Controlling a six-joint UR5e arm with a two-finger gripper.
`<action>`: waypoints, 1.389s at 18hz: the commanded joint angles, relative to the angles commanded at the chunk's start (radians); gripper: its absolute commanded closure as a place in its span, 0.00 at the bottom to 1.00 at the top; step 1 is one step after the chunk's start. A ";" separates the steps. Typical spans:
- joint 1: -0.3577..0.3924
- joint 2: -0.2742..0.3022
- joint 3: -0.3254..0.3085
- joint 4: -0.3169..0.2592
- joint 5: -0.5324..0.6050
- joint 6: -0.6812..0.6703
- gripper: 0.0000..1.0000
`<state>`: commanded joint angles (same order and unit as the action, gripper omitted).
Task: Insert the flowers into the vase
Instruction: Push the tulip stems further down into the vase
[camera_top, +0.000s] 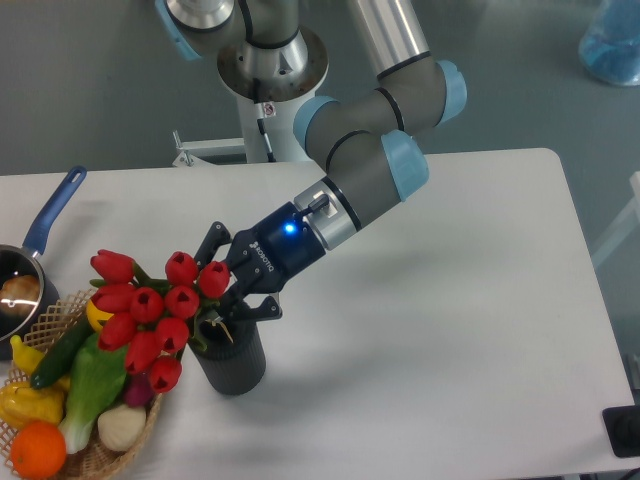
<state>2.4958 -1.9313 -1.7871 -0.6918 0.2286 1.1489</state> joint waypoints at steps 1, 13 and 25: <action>-0.002 -0.002 0.000 0.000 0.000 0.000 0.67; 0.006 -0.026 -0.021 0.000 -0.025 0.072 0.67; 0.011 -0.028 -0.052 0.002 -0.025 0.114 0.67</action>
<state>2.5065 -1.9589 -1.8392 -0.6903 0.2040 1.2625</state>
